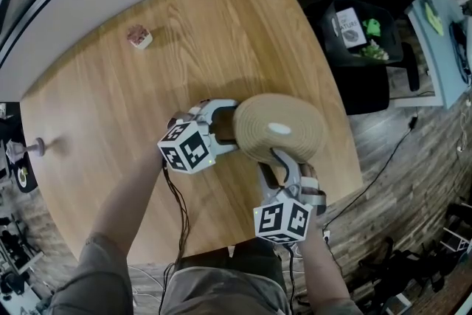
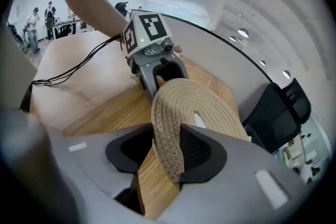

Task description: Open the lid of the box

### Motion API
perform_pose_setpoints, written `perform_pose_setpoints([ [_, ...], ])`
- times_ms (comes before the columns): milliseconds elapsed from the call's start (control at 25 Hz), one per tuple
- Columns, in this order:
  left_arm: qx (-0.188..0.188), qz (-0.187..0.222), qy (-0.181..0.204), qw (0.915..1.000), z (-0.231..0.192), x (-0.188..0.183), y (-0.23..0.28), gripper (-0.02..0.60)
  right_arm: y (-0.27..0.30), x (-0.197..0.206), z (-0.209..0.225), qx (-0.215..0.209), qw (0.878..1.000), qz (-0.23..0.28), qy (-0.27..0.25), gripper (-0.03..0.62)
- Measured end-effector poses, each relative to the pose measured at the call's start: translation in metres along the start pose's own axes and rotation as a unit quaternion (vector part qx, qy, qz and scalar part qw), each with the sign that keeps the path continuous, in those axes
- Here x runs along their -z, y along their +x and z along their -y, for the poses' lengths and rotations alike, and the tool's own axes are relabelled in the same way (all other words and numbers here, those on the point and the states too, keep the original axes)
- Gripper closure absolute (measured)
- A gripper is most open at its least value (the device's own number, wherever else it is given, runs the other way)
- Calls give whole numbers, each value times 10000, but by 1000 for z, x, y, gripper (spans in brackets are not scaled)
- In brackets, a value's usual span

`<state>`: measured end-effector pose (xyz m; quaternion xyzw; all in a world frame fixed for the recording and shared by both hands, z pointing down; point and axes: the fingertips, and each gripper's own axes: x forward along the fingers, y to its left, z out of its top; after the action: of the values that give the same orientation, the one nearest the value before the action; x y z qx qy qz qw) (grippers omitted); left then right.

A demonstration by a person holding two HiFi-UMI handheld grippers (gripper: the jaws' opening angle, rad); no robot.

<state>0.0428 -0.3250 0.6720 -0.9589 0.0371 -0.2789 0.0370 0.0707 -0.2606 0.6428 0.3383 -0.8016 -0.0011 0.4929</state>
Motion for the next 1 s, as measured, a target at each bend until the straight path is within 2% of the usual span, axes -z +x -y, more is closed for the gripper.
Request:
perform_pose_setpoints([
  [400,-108,124,-350,9993,-2,0,-2,233,-15,-7,3,-686,9959,507,291,489],
  [520,-173,132,-431,9988,-3,1,-3,236,-25,-13,12,-860,9897,912,695,500],
  [640,-226,139,-576,9980,-3,4,-3,242,-41,-25,29,-1004,9744,1512,1330,502],
  [760,-286,116,-690,9971,-2,4,-4,244,-63,-37,52,-951,9550,2040,1933,507],
  [880,-393,153,-893,9951,-2,-1,-9,252,-89,-43,82,-618,9372,2556,2290,517],
  [1000,-663,109,-1157,9910,-1,-1,-19,268,-114,-39,117,-225,9080,2973,2942,525],
])
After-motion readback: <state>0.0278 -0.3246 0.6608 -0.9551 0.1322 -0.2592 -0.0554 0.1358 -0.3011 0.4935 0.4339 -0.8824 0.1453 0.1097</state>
